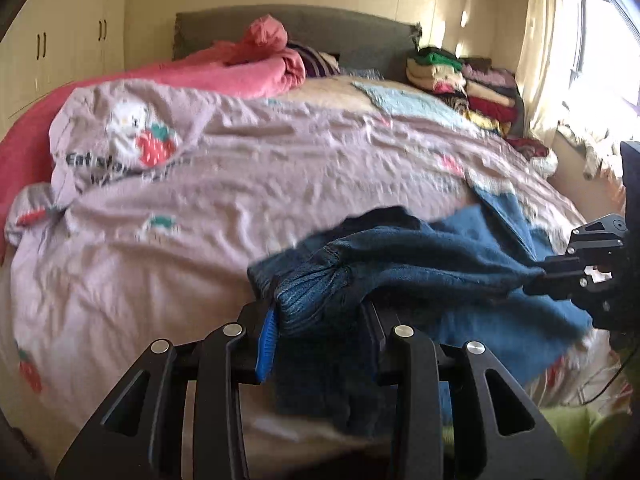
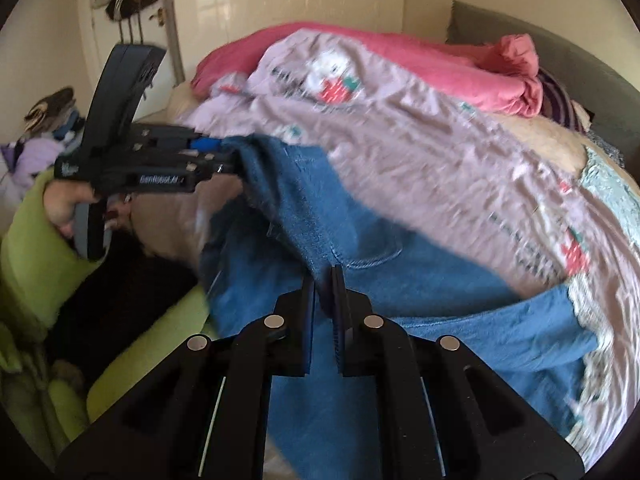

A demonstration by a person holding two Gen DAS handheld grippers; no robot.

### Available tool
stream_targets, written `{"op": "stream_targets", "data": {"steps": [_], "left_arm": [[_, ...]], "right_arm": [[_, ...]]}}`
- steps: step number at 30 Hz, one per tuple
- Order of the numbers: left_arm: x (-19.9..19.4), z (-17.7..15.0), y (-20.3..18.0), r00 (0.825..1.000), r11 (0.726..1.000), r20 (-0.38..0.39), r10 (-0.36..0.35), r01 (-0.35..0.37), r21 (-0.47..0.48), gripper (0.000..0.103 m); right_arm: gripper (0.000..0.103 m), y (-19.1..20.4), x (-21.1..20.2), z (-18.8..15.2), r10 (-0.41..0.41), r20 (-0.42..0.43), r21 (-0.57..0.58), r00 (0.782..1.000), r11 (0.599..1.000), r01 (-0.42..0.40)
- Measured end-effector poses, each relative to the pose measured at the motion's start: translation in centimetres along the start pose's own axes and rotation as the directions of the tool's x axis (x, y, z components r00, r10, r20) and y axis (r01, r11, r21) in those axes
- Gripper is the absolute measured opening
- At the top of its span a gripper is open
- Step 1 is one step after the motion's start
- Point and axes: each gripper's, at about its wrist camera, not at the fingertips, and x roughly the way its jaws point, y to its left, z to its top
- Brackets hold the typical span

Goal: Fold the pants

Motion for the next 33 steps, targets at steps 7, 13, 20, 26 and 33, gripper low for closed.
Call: {"op": "stream_targets", "data": {"steps": [7,13,20,26,33], "left_arm": [[0.2,-3.2,0.2,0.995,1.000,-0.103,0.015,-0.015,-0.001,0.041],[-0.4,-4.6,1.2,0.988,0.998,-0.152,0.038,-0.046,-0.049,0.058],[-4.9,-4.0,1.2,0.997,0.991,-0.066,0.041,-0.049,-0.124,0.055],[-3.4,-1.3,-2.8,0.994,0.990,-0.040,-0.101,0.097,-0.098,0.055],[2.0,-3.8,-5.0,0.982,1.000,-0.190,0.017,-0.013,0.021,0.055]], "right_arm": [[0.004,2.0,1.5,-3.2,0.071,-0.059,0.048,0.996,0.997,-0.068],[0.004,2.9,2.1,-4.1,0.094,-0.081,0.054,0.992,0.994,-0.090],[0.004,3.2,2.3,-4.6,0.124,-0.080,0.056,0.989,0.991,-0.120],[0.006,3.3,2.7,-5.1,0.138,-0.088,0.070,0.987,0.989,-0.132],[0.009,3.0,0.8,-5.3,0.170,-0.055,0.082,0.984,0.983,-0.165]]}}
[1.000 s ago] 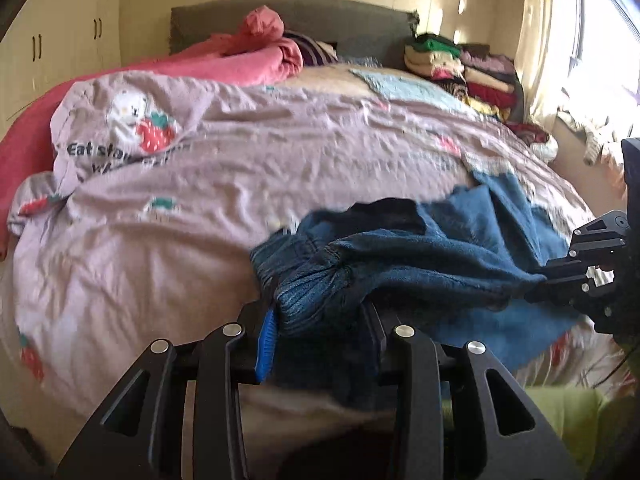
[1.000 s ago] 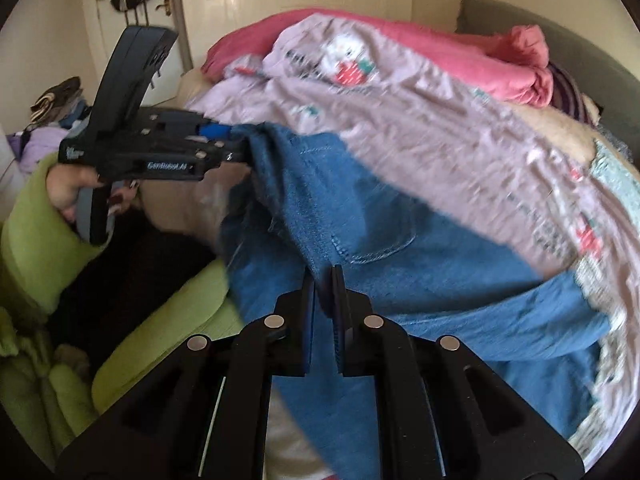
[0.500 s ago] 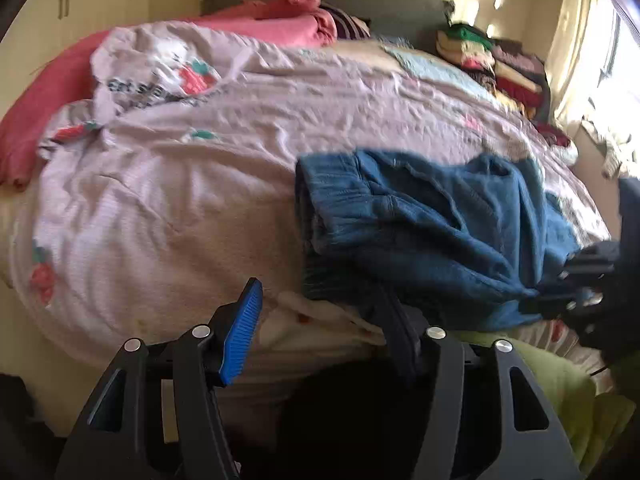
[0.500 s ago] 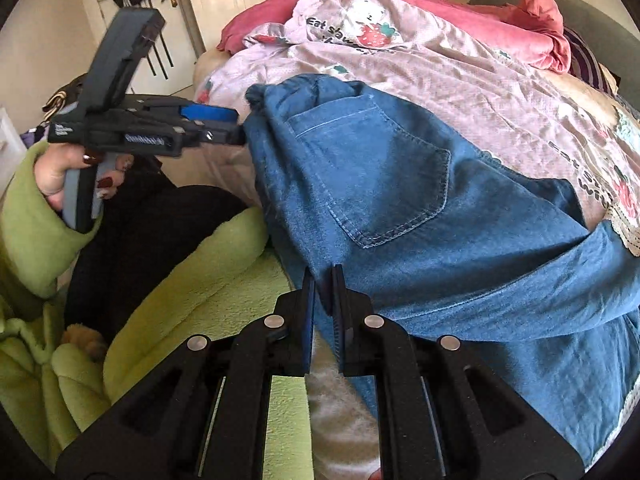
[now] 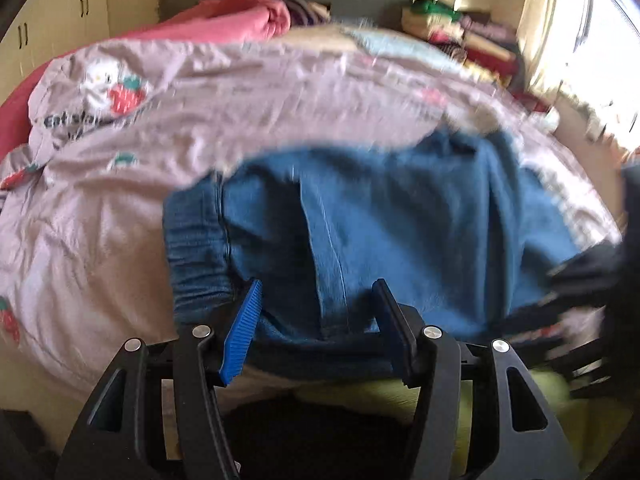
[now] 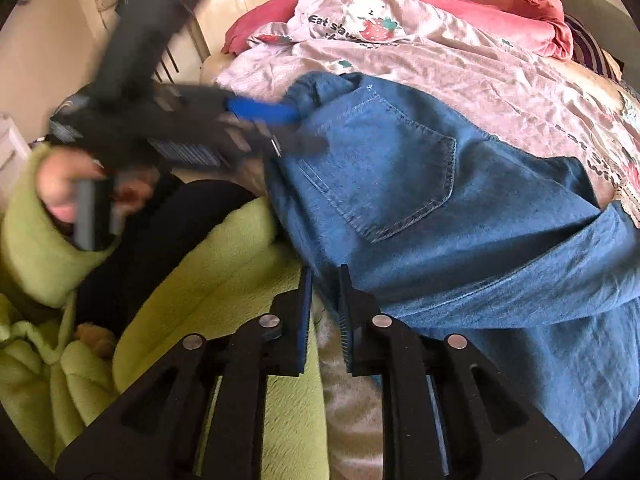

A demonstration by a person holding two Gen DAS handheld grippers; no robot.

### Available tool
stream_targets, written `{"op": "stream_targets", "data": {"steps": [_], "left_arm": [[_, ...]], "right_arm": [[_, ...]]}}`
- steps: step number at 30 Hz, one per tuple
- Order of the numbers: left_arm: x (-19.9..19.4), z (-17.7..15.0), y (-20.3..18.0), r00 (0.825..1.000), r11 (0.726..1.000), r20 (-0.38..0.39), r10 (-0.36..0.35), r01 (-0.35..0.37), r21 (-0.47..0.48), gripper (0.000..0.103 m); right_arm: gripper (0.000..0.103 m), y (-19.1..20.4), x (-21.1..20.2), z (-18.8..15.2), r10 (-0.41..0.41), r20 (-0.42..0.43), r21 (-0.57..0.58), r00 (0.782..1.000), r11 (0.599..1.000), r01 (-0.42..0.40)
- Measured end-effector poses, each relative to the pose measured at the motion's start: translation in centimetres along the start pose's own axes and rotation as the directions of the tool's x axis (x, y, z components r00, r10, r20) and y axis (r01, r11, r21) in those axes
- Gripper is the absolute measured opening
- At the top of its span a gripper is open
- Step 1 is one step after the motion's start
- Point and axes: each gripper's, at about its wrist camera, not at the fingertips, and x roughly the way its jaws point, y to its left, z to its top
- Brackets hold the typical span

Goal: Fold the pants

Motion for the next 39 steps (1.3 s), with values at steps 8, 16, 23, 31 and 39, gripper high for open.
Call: {"op": "stream_targets", "data": {"steps": [8,16,23,31,39], "left_arm": [[0.1,-1.2,0.4,1.000,1.000,0.016,-0.008,0.008,0.018,0.055],[0.1,-1.2,0.5,0.999,1.000,0.031,-0.020,0.020,0.013,0.056],[-2.7,-1.0,0.6,0.994,0.999,0.097,-0.046,0.048,-0.024,0.067],[-6.2,0.1,-1.3,0.983,0.996,0.161,-0.085,0.085,0.006,0.079],[-4.5,1.5,-5.8,0.972,0.976,0.099,-0.214,0.207,0.071,0.080]], "right_arm": [[0.028,-1.5,-0.8,1.4,-0.089,0.065,0.059,0.994,0.995,0.085],[0.033,-4.0,3.1,0.1,-0.096,-0.064,0.185,0.993,0.977,0.106],[0.045,-4.6,-2.5,0.4,-0.157,0.073,0.230,0.985,0.964,0.136],[0.056,-7.9,-7.5,-0.1,-0.287,0.137,0.333,0.948,0.915,0.229],[0.064,-11.3,-9.7,-0.3,-0.380,0.137,0.397,0.915,0.867,0.301]]}}
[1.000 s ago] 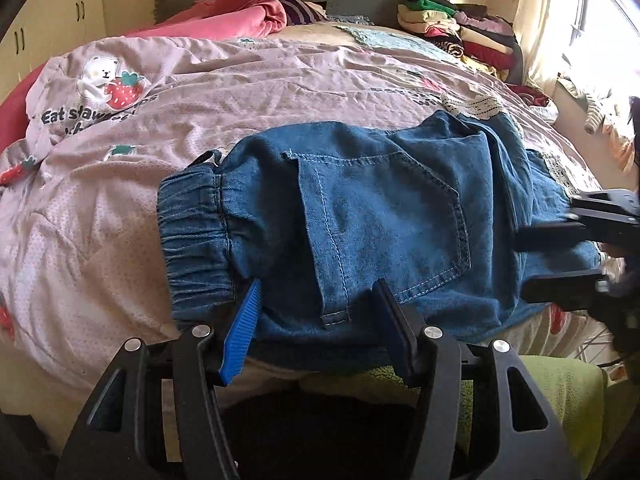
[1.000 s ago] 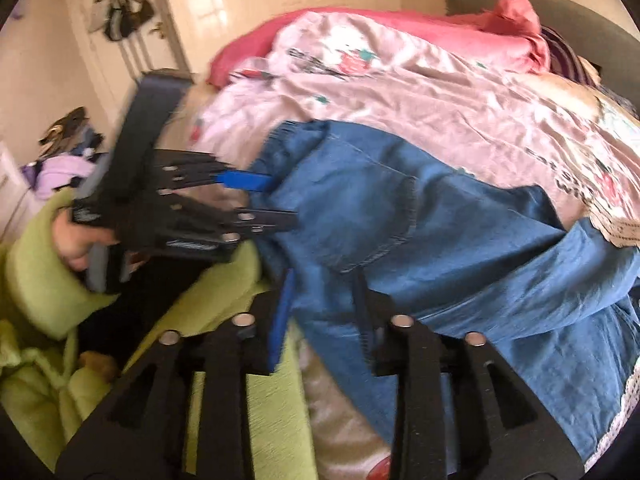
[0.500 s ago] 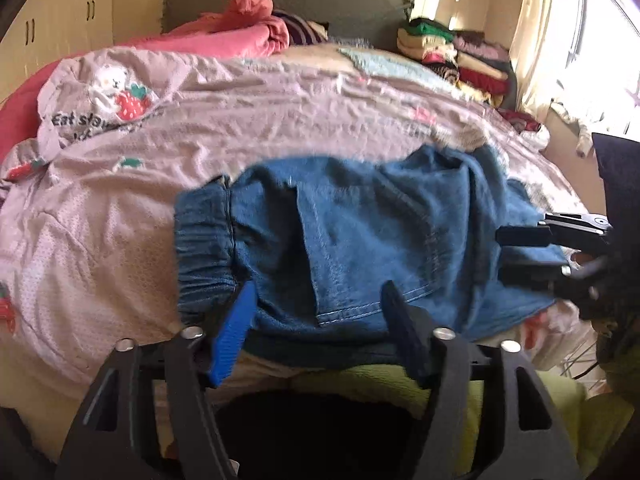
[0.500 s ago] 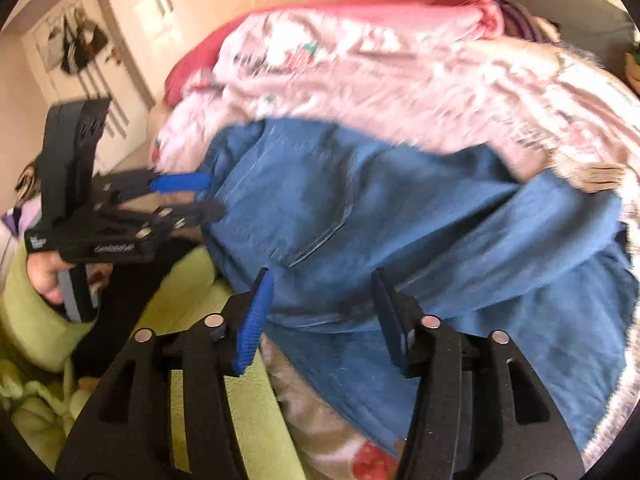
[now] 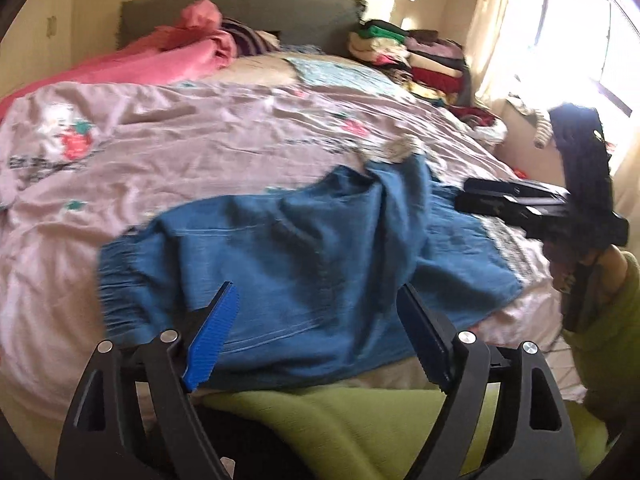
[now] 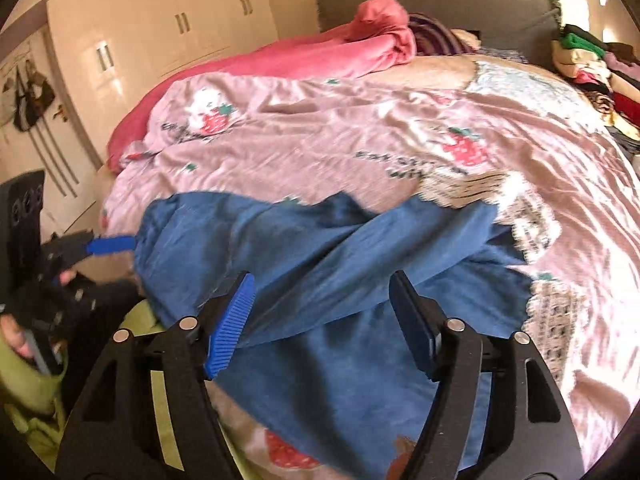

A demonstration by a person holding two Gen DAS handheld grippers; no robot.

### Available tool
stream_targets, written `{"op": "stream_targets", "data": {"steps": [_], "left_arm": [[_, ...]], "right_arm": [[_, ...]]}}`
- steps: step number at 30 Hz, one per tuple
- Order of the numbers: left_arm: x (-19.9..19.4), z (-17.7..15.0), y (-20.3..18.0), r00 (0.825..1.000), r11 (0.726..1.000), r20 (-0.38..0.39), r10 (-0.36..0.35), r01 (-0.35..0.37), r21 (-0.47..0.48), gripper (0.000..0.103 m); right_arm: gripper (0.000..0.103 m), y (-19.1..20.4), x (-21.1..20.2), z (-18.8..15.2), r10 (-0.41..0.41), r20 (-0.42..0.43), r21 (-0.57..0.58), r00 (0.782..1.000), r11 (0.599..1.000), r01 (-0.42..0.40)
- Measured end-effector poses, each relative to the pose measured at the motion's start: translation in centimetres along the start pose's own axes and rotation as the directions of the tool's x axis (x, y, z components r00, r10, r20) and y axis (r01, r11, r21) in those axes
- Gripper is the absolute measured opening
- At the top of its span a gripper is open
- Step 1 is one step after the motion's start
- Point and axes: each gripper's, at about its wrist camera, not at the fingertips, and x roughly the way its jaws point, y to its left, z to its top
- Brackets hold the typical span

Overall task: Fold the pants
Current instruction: 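Grasp the lace hem with the right gripper while the left gripper grasps the denim fold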

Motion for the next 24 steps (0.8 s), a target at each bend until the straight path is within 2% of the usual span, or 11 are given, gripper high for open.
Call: {"op": "stream_targets", "data": {"steps": [5,8,15,19,21,23,24], "left_arm": [[3.2,0.5,-2.4,0.993,0.995,-0.070,-0.092,0.093,0.020,0.080],[5.5,0.9,-3.3,0.978,0.985,-0.118,-0.173,0.173,-0.010,0.080],[10.0,1.9,-4.7,0.959,0.974,-0.172,-0.225,0.221,-0.042,0.078],[12.2,2.8,-4.5,0.957,0.972,-0.171,-0.232,0.224,-0.069,0.064],[13.1,3.0,-4.2,0.941,0.952,-0.162,-0.299,0.282,-0.118,0.053],[13.7,2.9,-4.2,0.933,0.944,-0.166,-0.321,0.300,-0.136,0.033],[14.0,2.8,-4.4,0.934,0.947,-0.170,-0.315,0.297,-0.123,0.028]], "right_arm": [[0.065,-2.2,1.3,1.8,-0.039,-0.027,0.020,0.999,0.999,0.039],[0.065,-3.3,3.2,3.6,-0.053,-0.055,0.028,0.997,0.998,0.054],[0.065,-5.5,8.2,7.3,-0.087,-0.124,0.071,0.988,0.993,0.097],[0.065,-6.7,11.7,8.9,-0.154,-0.180,0.071,0.971,0.983,0.169],[0.065,-7.2,13.2,9.5,-0.177,-0.199,0.074,0.964,0.978,0.195],[0.065,-7.6,14.3,10.0,-0.211,-0.215,0.071,0.954,0.970,0.231],[0.065,-7.8,15.1,10.2,-0.227,-0.227,0.071,0.947,0.966,0.248]]}}
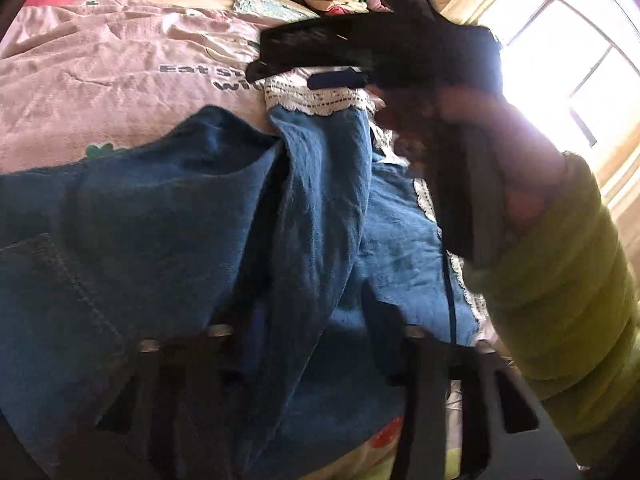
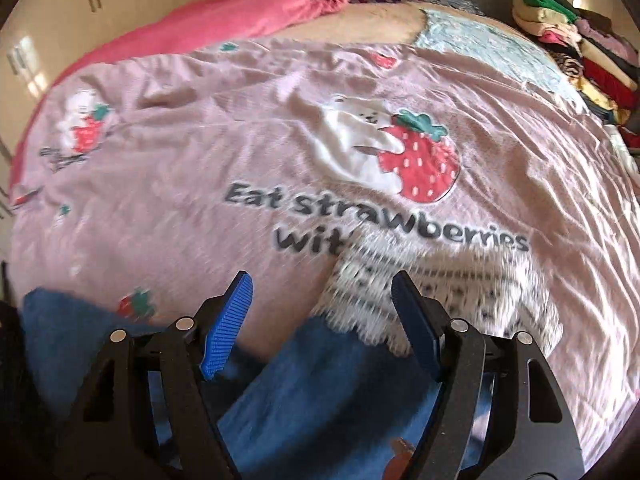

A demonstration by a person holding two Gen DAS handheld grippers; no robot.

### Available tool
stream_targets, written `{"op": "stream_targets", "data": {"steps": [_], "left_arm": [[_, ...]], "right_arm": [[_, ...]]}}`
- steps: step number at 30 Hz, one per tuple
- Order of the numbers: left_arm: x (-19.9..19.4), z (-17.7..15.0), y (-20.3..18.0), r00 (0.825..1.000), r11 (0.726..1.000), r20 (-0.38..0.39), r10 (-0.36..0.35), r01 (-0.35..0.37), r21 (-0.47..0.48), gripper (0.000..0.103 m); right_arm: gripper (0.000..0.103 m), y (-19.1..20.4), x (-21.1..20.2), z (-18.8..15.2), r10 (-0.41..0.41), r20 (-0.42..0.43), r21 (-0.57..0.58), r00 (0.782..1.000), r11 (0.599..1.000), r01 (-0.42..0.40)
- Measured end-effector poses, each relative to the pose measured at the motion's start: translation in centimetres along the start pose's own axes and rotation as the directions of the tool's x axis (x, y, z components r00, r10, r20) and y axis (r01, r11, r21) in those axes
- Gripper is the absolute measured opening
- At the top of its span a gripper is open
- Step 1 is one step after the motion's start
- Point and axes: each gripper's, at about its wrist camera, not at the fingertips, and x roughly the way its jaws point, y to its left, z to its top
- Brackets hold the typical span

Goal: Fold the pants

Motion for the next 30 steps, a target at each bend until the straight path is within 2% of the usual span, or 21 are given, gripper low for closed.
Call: {"op": "stream_targets", "data": {"steps": [1,2,6,8,10,12,13,18,21,23,25,28,30], "left_arm": [[0.3,-0.2,-0.3,1.000,1.000,-0.004,0.008,-0.008,0.024,0.019],[0.4,-0.4,-0.7,1.000,0.999,-0.007,0.014,-0.013,0.042,0.017],[0.8,-0.8,-1.6,1.000,0.996,-0.008,0.015,-0.014,0.092,0.016],[1.1,-0.7,-1.5,1.000,0.996,-0.007,0.003,-0.002,0.086,0.016],[1.1,-0.7,-1.3,1.000,0.997,-0.006,-0.010,0.011,0.077,0.016],[1.0,-0.7,-1.4,1.000,0.997,-0.003,-0.015,0.015,0.075,0.016],[1.0,-0.7,-1.4,1.000,0.997,-0.002,-0.016,0.016,0.075,0.016],[0.8,-0.8,-1.3,1.000,0.997,0.002,-0.013,0.013,0.075,0.017],[0.3,-1.2,-1.7,1.000,0.997,0.008,-0.005,0.004,0.081,0.022],[0.2,-1.3,-1.7,1.000,0.996,0.011,0.002,-0.003,0.085,0.031],[0.2,-1.2,-1.6,1.000,0.996,0.017,0.015,-0.017,0.088,0.033],[0.3,-1.2,-1.7,0.999,0.994,0.028,0.042,-0.044,0.098,0.033],[0.1,-1.3,-1.9,0.996,0.990,0.041,0.073,-0.077,0.120,0.017]], "right_arm": [[0.065,0.0,0.5,0.3,-0.019,-0.008,0.004,1.000,1.000,0.019],[0.065,0.0,1.2,0.7,-0.041,-0.020,0.006,0.999,0.999,0.041],[0.065,-0.7,3.5,1.5,-0.102,-0.062,0.028,0.993,0.994,0.104],[0.046,-1.2,4.3,1.6,-0.118,-0.068,0.028,0.991,0.992,0.120],[0.024,-1.9,4.3,1.4,-0.077,-0.061,0.052,0.995,0.995,0.081],[0.011,-2.5,3.4,1.2,-0.062,-0.041,0.065,0.997,0.996,0.065],[0.007,-2.8,2.8,1.0,-0.054,-0.027,0.068,0.998,0.996,0.055],[0.007,-5.8,-2.2,-0.8,0.013,0.067,0.136,0.998,0.990,-0.022],[0.007,-7.8,-5.9,-2.7,0.037,0.126,0.174,0.991,0.983,-0.059],[0.007,-8.6,-7.6,-3.9,0.043,0.150,0.190,0.988,0.979,-0.071],[0.007,-9.6,-9.7,-5.3,0.046,0.173,0.212,0.984,0.974,-0.083],[0.007,-10.8,-12.1,-7.7,0.039,0.200,0.242,0.979,0.966,-0.088],[0.007,-11.7,-13.2,-9.1,0.042,0.216,0.268,0.976,0.958,-0.100]]}}
